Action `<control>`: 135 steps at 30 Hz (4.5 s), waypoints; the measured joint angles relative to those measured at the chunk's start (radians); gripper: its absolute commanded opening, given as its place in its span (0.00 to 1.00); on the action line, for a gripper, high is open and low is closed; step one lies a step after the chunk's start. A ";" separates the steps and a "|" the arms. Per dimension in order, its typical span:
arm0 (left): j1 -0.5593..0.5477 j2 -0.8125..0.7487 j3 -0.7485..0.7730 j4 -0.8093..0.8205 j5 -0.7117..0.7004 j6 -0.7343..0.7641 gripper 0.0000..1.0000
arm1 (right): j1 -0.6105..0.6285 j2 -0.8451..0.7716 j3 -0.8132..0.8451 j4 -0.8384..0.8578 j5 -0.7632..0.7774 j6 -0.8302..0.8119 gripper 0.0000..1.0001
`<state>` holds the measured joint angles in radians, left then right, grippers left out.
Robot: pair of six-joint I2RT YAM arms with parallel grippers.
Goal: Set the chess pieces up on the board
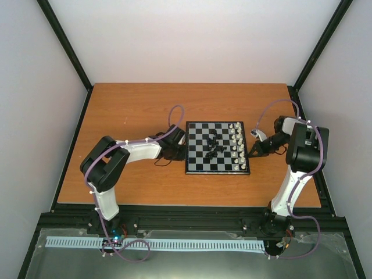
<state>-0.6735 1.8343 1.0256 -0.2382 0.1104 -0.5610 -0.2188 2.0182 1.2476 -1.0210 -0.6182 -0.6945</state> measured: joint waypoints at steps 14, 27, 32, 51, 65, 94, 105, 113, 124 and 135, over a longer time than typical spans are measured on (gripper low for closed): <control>-0.035 -0.100 -0.112 -0.011 -0.045 -0.008 0.01 | 0.048 -0.049 -0.056 0.000 0.037 -0.001 0.12; 0.045 -0.190 -0.010 -0.110 -0.124 0.010 0.58 | 0.022 -0.121 0.084 0.051 0.127 0.132 0.45; 0.124 -0.147 0.057 -0.070 -0.022 0.004 0.60 | 0.022 -0.040 0.204 0.059 0.093 0.172 0.53; 0.205 0.118 0.122 0.114 0.270 -0.095 0.44 | 0.026 0.108 0.235 0.023 -0.035 0.188 0.39; 0.205 0.138 0.121 0.137 0.300 -0.121 0.22 | 0.067 0.131 0.236 0.000 -0.075 0.172 0.23; 0.098 -0.129 -0.174 0.111 0.162 -0.161 0.10 | 0.134 -0.008 0.016 0.010 -0.042 0.090 0.15; 0.081 -0.178 -0.190 0.059 0.077 -0.151 0.11 | 0.145 -0.024 -0.014 0.006 -0.062 0.098 0.15; 0.073 -0.260 -0.132 -0.087 -0.014 -0.076 0.11 | 0.053 -0.110 0.027 -0.035 -0.037 0.109 0.64; 0.073 -0.430 0.051 -0.288 -0.097 0.050 0.56 | 0.018 -0.476 0.081 -0.008 0.045 0.186 1.00; 0.074 -0.463 0.349 -0.480 -0.255 0.135 1.00 | 0.018 -0.893 -0.136 0.351 -0.047 0.311 1.00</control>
<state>-0.5991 1.3716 1.3750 -0.7185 -0.1448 -0.4259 -0.2012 1.1255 1.1118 -0.6701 -0.6655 -0.3832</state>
